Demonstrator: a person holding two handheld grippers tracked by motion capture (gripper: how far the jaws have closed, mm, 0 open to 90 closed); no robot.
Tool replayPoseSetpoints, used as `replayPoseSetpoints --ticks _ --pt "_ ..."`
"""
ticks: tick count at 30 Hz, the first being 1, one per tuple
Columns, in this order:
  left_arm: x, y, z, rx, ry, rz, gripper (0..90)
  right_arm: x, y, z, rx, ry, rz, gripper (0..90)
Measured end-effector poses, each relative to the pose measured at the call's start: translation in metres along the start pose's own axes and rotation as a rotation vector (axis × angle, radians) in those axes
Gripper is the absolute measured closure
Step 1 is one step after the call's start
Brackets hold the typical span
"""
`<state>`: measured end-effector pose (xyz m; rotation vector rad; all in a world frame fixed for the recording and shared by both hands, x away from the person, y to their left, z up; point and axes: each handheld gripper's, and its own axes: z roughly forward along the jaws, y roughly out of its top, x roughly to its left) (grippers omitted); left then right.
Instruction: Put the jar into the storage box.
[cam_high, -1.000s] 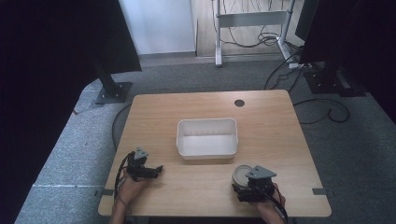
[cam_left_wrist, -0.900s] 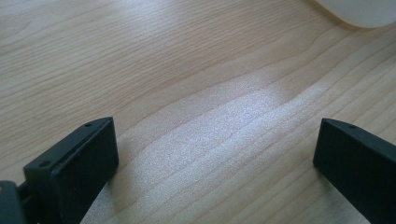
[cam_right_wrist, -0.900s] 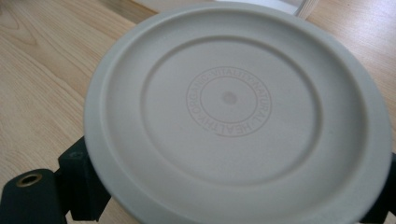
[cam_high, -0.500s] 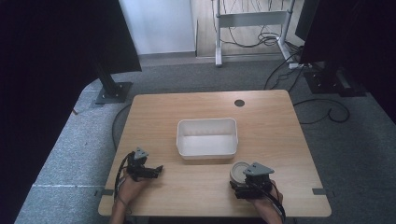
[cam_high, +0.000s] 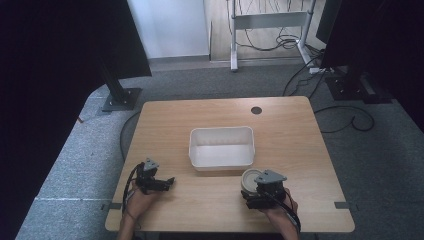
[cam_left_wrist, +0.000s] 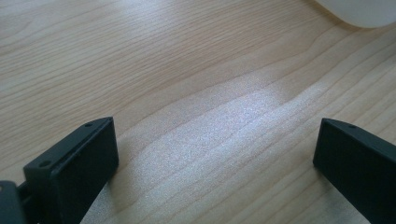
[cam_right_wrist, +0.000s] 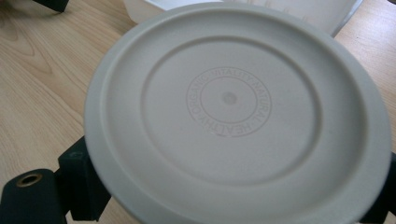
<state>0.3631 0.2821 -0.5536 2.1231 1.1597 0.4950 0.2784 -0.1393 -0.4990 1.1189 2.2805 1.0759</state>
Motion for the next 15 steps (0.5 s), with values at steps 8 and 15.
replayPoseSetpoints --ticks 8,15 --pt "0.000 0.000 0.000 0.000 0.000 0.000 0.0 -0.001 0.005 0.003 0.002 0.002 0.008 9.6" --pt "0.000 0.000 0.000 0.000 0.000 0.001 0.0 0.000 0.014 0.005 -0.007 0.010 -0.004 9.6"
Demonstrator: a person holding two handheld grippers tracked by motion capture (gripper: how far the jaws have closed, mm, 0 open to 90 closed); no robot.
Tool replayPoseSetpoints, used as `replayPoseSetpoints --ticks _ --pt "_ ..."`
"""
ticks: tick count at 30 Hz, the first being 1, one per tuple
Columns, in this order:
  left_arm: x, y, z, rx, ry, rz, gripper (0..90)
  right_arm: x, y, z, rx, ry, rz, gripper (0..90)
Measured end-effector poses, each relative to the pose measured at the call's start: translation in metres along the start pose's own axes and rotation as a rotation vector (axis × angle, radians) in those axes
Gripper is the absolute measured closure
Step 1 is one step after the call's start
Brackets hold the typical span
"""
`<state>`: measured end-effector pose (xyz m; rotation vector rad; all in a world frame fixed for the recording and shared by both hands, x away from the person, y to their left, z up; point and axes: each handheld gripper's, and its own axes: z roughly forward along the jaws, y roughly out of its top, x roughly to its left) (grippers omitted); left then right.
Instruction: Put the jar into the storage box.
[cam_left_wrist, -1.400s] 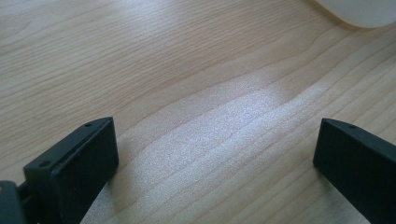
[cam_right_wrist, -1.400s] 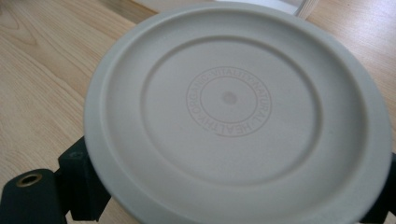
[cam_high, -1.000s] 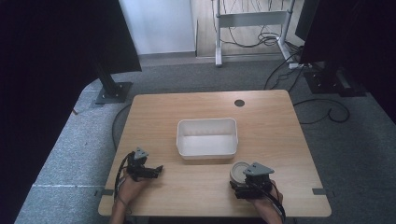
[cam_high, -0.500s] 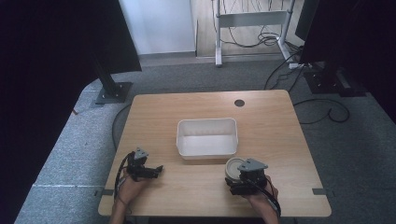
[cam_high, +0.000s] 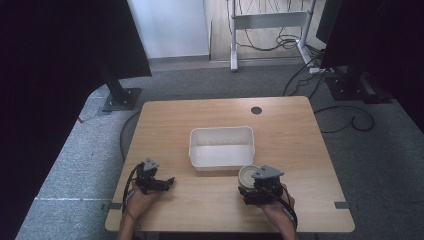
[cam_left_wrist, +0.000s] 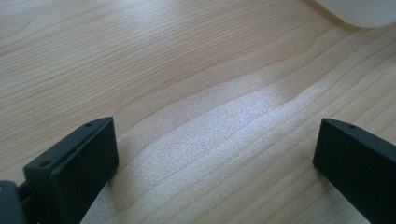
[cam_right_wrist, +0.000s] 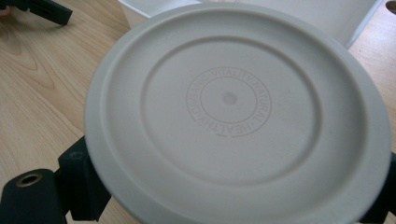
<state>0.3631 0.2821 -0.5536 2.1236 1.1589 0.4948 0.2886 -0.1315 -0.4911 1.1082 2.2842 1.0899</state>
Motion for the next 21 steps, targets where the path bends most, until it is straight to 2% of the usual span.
replayPoseSetpoints --ticks 21 --pt "0.000 0.000 0.000 0.000 -0.001 0.001 0.0 0.000 0.025 0.015 -0.014 0.016 -0.006 9.6"
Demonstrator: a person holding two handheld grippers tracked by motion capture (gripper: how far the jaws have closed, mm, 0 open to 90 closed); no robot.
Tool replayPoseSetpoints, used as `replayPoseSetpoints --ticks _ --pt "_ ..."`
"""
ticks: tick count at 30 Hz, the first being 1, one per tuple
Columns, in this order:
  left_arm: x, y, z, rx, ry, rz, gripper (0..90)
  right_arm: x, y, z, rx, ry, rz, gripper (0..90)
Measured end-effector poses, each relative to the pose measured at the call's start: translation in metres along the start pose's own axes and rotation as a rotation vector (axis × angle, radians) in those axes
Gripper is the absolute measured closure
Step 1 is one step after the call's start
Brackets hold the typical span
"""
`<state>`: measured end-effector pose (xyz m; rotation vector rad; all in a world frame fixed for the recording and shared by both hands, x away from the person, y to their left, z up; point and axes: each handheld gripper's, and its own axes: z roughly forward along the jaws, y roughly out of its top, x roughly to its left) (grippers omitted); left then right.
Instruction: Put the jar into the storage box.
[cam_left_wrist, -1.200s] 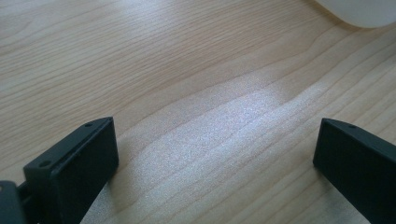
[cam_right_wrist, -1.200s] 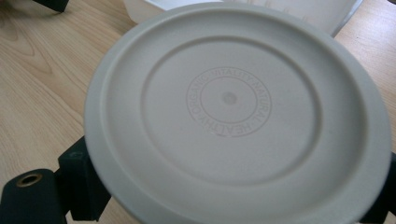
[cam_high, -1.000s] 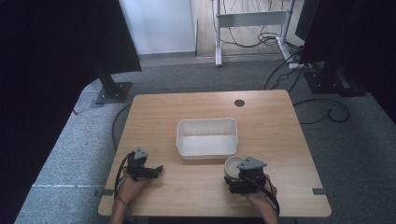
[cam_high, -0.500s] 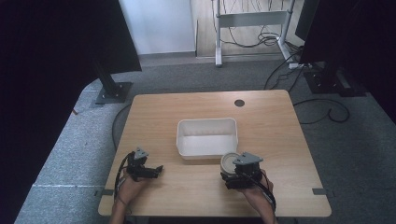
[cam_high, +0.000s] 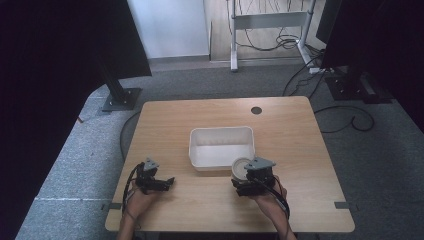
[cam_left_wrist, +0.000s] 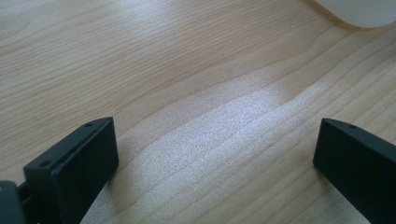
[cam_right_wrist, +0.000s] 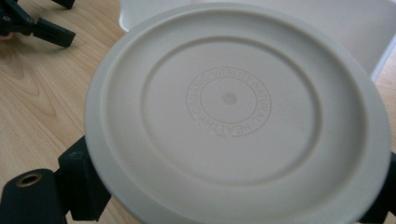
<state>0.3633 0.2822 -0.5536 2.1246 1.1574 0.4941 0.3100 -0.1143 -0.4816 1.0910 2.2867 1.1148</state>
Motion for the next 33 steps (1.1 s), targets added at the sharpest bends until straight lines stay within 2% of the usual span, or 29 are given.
replayPoseSetpoints --ticks 23,33 --pt "0.000 0.000 0.000 0.000 -0.002 0.002 0.0 -0.002 0.019 0.021 -0.007 -0.009 0.008 9.6" --pt "0.000 0.000 0.000 0.000 -0.002 0.002 0.0 0.000 0.032 0.027 -0.017 -0.014 -0.009 9.6"
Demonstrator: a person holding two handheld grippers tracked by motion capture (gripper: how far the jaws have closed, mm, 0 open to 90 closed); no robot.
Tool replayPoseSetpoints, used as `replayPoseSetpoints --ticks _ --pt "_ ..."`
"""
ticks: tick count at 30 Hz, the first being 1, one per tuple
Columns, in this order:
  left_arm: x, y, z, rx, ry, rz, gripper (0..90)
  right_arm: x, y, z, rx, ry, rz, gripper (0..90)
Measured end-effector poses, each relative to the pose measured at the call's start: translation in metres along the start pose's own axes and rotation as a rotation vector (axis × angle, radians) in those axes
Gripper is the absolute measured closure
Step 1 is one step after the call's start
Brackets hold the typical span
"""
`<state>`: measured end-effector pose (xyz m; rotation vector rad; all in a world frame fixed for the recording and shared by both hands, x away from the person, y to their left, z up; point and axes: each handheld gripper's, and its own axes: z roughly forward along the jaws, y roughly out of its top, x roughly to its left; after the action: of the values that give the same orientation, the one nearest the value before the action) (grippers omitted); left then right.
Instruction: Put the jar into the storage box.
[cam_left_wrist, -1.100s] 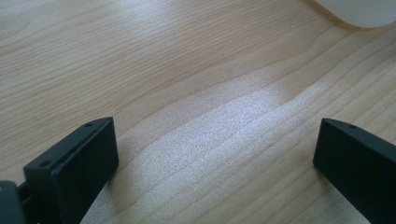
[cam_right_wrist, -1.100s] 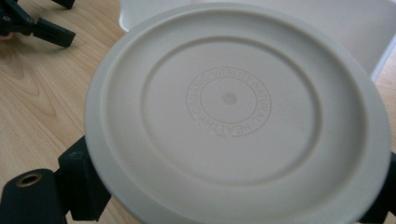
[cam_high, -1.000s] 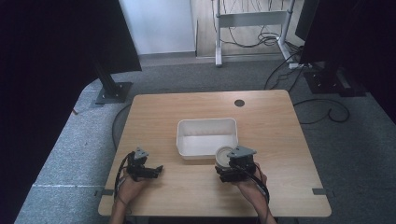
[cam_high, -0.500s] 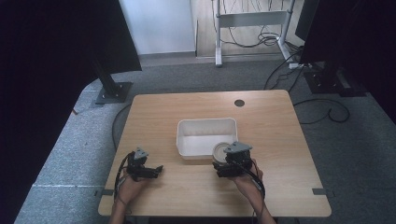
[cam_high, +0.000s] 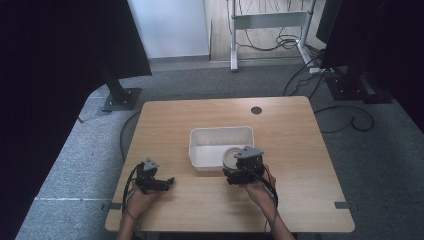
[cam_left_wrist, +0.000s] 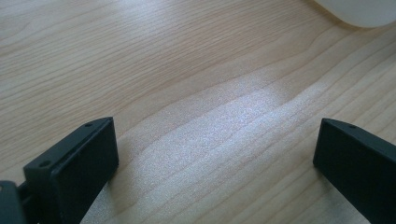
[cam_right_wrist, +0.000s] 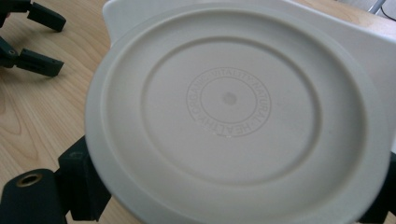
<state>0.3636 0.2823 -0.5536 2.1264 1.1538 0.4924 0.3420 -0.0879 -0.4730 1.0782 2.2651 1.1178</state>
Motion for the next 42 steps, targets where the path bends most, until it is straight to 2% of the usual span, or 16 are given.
replayPoseSetpoints --ticks 16,34,42 --pt "0.000 0.000 0.000 -0.001 -0.001 0.001 0.0 0.000 0.017 0.019 -0.007 -0.010 0.008 9.6" --pt "0.000 0.000 0.000 0.000 -0.004 0.003 0.0 0.002 0.032 0.042 -0.008 -0.025 -0.016 9.6" --pt "0.001 0.000 0.000 -0.001 -0.003 0.006 0.0 0.003 0.037 0.054 -0.005 -0.036 -0.012 9.6"
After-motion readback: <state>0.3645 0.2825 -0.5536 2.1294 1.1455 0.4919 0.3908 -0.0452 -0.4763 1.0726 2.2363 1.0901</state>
